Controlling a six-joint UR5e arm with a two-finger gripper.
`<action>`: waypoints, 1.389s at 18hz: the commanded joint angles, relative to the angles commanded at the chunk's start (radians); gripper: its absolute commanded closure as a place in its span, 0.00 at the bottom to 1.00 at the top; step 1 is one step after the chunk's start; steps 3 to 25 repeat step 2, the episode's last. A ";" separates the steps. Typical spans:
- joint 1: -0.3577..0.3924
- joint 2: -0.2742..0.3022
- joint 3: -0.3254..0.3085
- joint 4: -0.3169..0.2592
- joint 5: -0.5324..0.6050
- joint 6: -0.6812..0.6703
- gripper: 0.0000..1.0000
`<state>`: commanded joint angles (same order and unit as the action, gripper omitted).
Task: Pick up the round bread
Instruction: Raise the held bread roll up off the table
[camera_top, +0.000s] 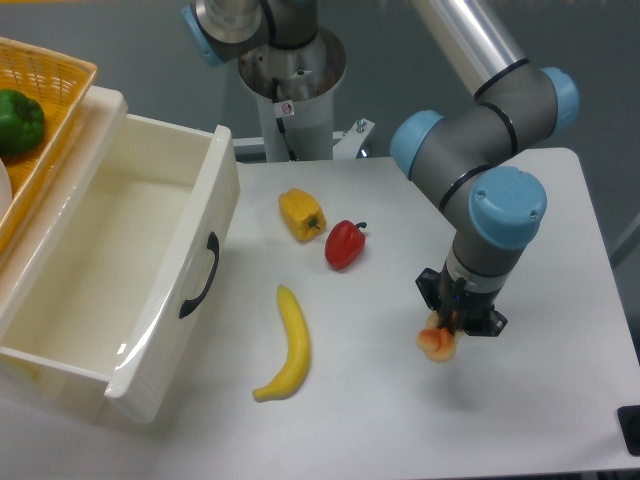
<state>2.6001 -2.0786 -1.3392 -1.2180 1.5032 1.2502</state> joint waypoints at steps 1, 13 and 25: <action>0.000 0.002 0.002 0.000 0.005 0.000 1.00; -0.002 0.002 0.002 0.002 0.011 0.000 1.00; -0.002 0.002 0.002 0.002 0.011 0.000 1.00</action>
